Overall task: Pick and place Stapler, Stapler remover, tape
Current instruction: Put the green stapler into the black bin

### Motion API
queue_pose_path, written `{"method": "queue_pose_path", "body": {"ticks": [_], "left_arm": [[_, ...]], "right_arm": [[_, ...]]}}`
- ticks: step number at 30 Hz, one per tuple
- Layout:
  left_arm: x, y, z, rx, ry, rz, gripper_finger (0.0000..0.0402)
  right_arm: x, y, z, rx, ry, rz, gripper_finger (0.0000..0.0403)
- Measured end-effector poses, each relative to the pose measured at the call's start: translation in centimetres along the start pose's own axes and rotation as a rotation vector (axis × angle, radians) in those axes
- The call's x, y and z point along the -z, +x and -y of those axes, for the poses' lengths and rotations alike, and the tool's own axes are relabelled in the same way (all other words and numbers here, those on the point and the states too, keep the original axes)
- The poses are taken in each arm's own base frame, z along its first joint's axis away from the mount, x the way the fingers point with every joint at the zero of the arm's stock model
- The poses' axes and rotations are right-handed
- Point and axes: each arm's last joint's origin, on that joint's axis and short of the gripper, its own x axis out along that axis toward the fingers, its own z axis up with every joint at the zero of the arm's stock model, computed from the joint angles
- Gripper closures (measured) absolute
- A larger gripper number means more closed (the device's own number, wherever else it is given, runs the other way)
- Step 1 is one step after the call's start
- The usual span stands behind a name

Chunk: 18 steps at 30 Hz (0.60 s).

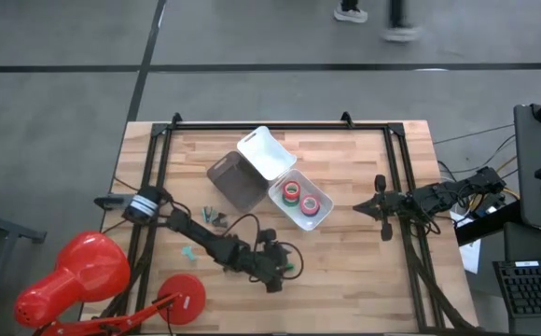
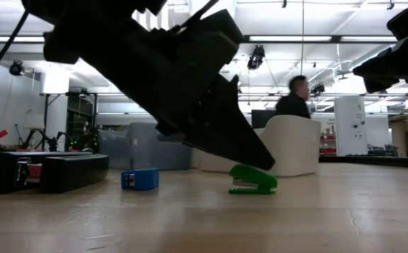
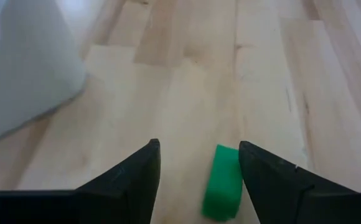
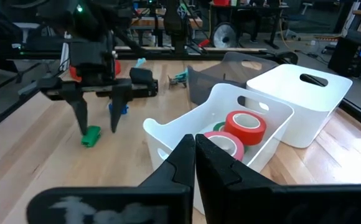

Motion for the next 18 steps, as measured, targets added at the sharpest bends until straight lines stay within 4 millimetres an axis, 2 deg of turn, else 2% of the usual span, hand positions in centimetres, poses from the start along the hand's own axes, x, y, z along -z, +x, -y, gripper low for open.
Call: {"method": "queue_pose_path", "body": {"ticks": [10,18], "left_arm": [[1.07,0.71,0.11,0.032,-0.021,-0.046,0.0186],[0.98,0.62,0.09,0.027,-0.027,-0.044,0.0225]], "right_arm": [[0.0,0.0,0.0,0.0,0.0,0.0,0.0394],[0.0,0.0,0.0,0.0,0.0,0.0,0.0394]]}}
